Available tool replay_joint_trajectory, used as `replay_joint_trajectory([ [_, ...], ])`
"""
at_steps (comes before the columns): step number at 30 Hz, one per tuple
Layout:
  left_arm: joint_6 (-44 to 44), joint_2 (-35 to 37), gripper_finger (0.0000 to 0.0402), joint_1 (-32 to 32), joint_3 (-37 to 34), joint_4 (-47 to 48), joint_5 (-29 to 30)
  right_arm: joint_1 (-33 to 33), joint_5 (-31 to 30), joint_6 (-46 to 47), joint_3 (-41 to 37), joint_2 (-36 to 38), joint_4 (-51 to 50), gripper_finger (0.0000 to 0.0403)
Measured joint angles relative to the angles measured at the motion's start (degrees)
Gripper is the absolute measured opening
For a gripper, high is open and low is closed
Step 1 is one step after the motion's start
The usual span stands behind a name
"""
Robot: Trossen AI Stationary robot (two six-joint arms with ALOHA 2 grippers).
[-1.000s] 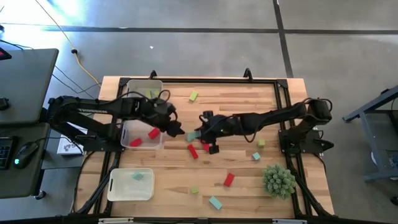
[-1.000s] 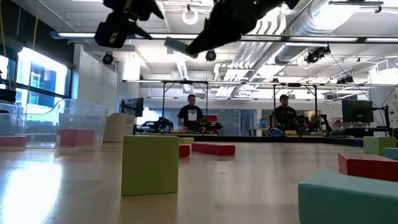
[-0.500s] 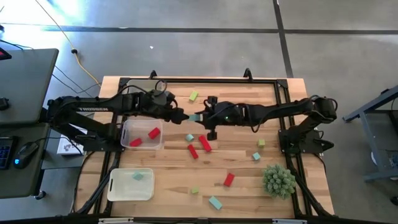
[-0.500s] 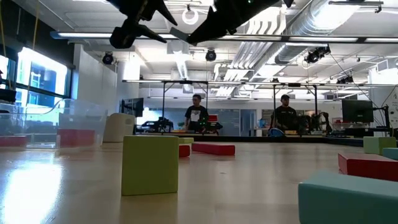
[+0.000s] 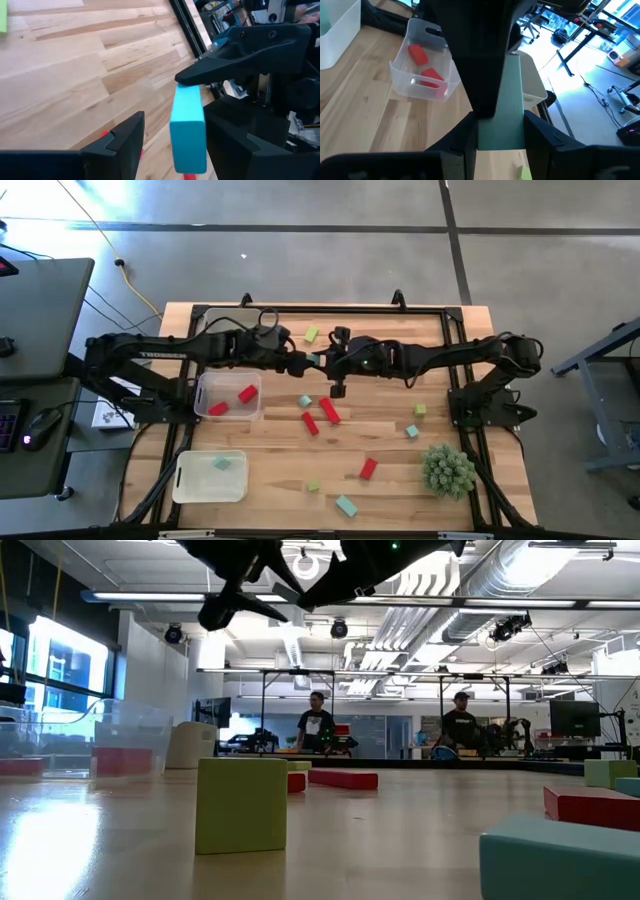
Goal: Sort & place blocks by color
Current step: Put the light blue block into the white bin
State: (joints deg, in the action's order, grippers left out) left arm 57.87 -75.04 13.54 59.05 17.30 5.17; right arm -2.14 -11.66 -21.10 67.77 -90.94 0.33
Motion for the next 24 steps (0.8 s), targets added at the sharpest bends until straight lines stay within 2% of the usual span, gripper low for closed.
replay_joint_trajectory([
  [4,-0.9,-0.5,0.0170,0.1,0.0,-1.1,0.5,-0.1,-0.2,0.0,0.0,0.0,-0.1,0.0101],
  [19,-5.2,-0.4,0.0051,0.4,0.0,-3.3,1.3,-0.2,-1.0,-0.4,0.0,0.0,-0.5,0.0101],
  [24,-7.6,-0.4,0.0037,0.3,0.0,-3.2,1.5,-0.2,-2.1,-0.3,0.0,0.0,-0.5,0.0102],
])
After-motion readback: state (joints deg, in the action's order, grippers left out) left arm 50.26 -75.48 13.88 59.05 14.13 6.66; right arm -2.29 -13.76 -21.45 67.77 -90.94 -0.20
